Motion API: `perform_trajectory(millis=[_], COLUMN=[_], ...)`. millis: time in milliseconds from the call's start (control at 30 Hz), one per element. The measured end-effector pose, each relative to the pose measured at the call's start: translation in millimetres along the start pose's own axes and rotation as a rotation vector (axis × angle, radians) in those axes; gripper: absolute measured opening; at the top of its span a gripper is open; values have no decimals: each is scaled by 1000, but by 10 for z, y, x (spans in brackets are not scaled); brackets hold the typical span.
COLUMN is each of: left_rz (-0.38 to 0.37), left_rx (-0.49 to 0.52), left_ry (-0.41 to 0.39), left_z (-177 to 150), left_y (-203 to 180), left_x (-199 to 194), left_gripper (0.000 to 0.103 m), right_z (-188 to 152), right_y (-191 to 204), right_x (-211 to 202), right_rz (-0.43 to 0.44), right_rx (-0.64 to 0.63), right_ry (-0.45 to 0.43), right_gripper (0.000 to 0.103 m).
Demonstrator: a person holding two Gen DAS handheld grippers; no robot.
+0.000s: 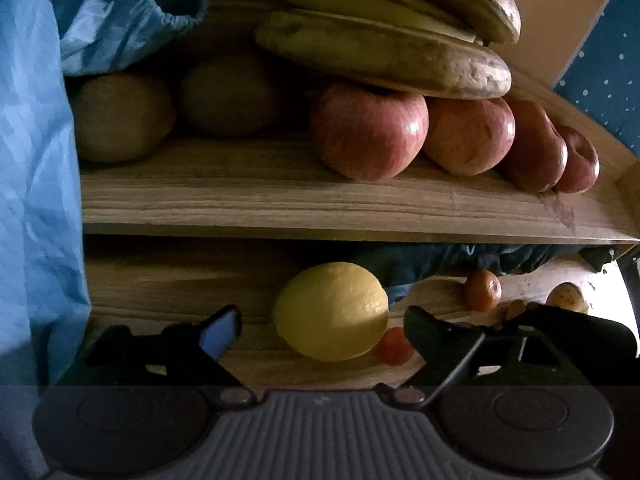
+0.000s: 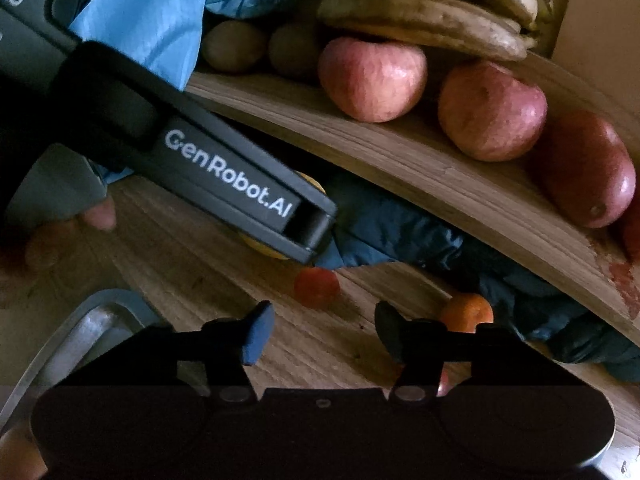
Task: Organize fruits
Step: 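Close the left gripper on the yellow citrus while the right closes on the cherry tomato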
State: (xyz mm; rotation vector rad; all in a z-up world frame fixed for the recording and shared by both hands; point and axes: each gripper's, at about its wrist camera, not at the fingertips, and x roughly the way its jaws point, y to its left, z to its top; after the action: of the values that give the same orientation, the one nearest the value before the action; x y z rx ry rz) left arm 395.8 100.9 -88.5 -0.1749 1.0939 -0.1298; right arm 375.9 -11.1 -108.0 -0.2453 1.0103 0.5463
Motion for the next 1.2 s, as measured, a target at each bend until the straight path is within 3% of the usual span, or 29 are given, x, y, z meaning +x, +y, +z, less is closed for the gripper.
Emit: perform_trajectory(millis=[300,500,1200], left_rz=[-17,-10,28], left_rx=[-17,-24,-33], left_ry=[8,2,-27], left_z=[-12,-35,-229], left_y=[-29,-52,-104], left_x=[66,61,-211], left_gripper=[71,69,68], right_z=[58,53,-200], right_y=[37,67,-70], right_x=[79,75,-278], right_rz=[1,6,19], right_rx=[2,-10,0], right_ry=[-13,-16,-60], right_gripper=[36,26,22])
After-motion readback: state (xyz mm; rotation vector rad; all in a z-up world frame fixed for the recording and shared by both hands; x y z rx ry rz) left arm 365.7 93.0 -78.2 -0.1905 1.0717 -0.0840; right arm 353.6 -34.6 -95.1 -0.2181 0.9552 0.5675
